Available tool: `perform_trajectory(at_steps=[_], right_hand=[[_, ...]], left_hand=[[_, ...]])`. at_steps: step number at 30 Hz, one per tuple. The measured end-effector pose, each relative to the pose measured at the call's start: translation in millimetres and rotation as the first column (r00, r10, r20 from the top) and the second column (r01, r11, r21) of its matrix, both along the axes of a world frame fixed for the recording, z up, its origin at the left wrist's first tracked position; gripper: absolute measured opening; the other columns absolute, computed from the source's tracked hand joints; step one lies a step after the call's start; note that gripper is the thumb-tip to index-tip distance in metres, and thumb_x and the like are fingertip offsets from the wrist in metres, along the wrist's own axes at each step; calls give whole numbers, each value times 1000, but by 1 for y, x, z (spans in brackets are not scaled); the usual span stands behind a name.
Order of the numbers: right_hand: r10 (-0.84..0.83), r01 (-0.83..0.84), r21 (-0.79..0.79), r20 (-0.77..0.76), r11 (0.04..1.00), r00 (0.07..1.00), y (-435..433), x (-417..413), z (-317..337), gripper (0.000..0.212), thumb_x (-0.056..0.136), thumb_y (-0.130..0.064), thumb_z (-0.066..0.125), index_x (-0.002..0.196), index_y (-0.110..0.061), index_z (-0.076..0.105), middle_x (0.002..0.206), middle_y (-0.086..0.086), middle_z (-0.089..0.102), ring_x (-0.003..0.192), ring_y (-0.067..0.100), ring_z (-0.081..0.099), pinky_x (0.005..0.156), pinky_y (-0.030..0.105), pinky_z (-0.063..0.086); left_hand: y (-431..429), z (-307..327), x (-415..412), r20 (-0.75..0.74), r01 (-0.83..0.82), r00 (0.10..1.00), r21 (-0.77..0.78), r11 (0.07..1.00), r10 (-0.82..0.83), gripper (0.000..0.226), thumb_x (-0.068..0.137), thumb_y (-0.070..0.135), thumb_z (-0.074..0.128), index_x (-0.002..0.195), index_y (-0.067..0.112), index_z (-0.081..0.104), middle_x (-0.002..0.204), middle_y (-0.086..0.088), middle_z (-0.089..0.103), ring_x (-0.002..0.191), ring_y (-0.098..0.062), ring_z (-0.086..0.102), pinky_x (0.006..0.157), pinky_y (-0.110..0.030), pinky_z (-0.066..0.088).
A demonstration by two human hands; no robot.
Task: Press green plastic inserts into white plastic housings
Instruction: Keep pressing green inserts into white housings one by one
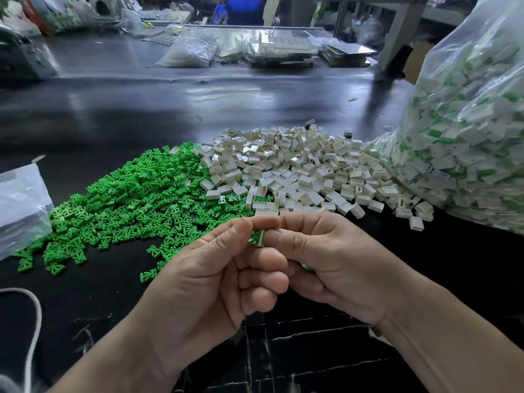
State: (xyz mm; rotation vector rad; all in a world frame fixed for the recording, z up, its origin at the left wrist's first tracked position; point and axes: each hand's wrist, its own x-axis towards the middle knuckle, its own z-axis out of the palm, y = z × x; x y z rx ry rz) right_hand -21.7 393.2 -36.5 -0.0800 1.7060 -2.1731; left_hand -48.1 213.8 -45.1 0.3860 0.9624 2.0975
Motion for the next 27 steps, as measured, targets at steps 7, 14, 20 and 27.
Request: perform_trajectory(at_steps=[7, 14, 20, 27], right_hand=[[19, -19, 0, 14, 1000, 1000, 1, 2, 4, 51, 87, -27, 67, 119, 11, 55, 59, -1, 53, 41, 7, 37, 34, 18, 23], [13, -13, 20, -14, 1000, 1000, -2, 1, 3, 50, 90, -29, 67, 117, 11, 56, 62, 1, 52, 43, 9, 37, 35, 22, 21], [44, -46, -78, -28, 996, 999, -1, 3, 1, 51, 92, -28, 64, 122, 12, 52, 63, 1, 53, 42, 6, 40, 33, 17, 26], [43, -45, -70, -35, 997, 998, -4, 3, 2, 50, 91, -29, 65, 117, 12, 53, 63, 1, 53, 41, 5, 40, 33, 17, 26]], left_hand=[[1, 3, 1, 12, 54, 998, 5, 999, -54, 30, 74, 43, 78, 97, 24, 74, 76, 1, 72, 65, -11, 70, 54, -22, 56], [4, 6, 7, 26, -33, 999, 1, 999, 33, 37, 63, 44, 86, 90, 21, 74, 69, -1, 69, 58, -12, 67, 49, -23, 55], [4, 7, 8, 106, -56, 993, 94, 994, 46, 32, 72, 21, 83, 101, 10, 72, 69, -16, 70, 58, -26, 71, 45, -28, 56], [5, 8, 10, 77, -122, 990, 65, 990, 117, 31, 71, 21, 84, 97, 11, 72, 64, -16, 69, 53, -25, 70, 43, -28, 55]])
